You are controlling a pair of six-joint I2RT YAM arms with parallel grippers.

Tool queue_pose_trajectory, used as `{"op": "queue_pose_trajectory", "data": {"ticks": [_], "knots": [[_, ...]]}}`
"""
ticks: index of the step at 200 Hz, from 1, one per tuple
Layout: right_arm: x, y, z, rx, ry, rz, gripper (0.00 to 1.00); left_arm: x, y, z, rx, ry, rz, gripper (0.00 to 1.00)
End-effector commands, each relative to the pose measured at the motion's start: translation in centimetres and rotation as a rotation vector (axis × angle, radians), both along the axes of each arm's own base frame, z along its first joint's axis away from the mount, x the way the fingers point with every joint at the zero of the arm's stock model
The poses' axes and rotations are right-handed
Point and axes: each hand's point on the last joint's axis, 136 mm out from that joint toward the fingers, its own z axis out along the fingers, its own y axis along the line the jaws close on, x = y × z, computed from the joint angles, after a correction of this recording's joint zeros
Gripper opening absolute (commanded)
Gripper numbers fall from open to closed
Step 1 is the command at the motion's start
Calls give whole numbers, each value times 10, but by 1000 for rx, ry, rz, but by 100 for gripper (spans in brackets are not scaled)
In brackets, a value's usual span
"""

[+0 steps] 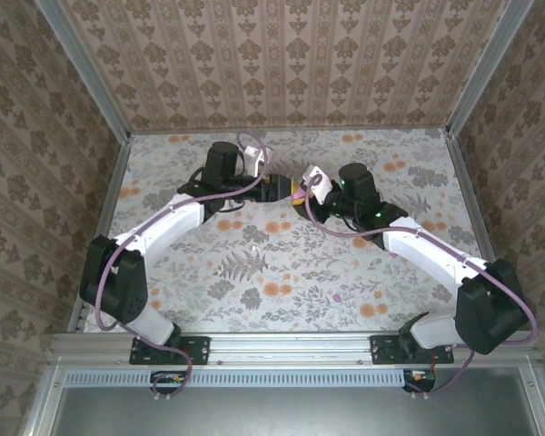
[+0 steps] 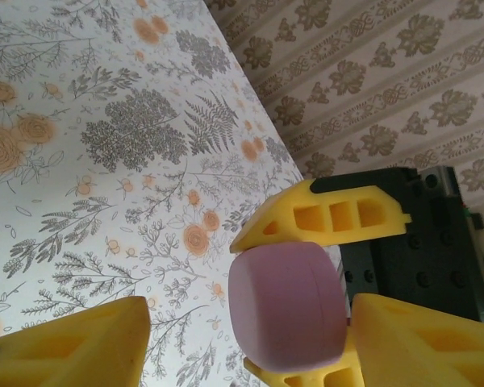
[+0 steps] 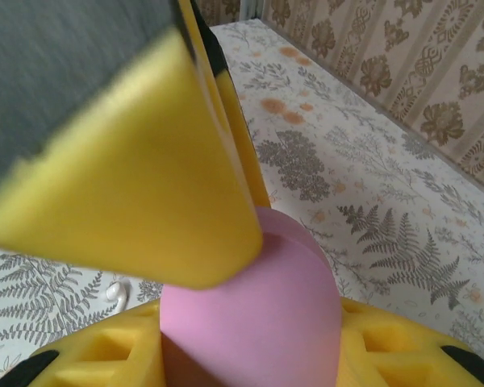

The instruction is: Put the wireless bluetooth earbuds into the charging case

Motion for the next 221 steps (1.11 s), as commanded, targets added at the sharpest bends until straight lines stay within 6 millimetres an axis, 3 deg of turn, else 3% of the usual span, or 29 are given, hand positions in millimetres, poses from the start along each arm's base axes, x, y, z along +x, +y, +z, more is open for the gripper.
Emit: {"op": "queue_pose_trajectory", "data": {"ticks": [1,58,161,181,221], "knots": [[-7,6,12,25,-39,41,36,-3,-8,7,-12,13,-35,64],[-4,5,13,23,-45,23,36,-5,-18,7,-6,12,-58,47],[6,-5,20,17,-63,-60,41,-7,-17,10,3,20,-64,16],[0,-6,30,54,-73,-63,49,0,-12,20,-19,13,-14,12],[-20,-17,60,270,-177,-20,64,18,9,61,-197,53,122,11]]}}
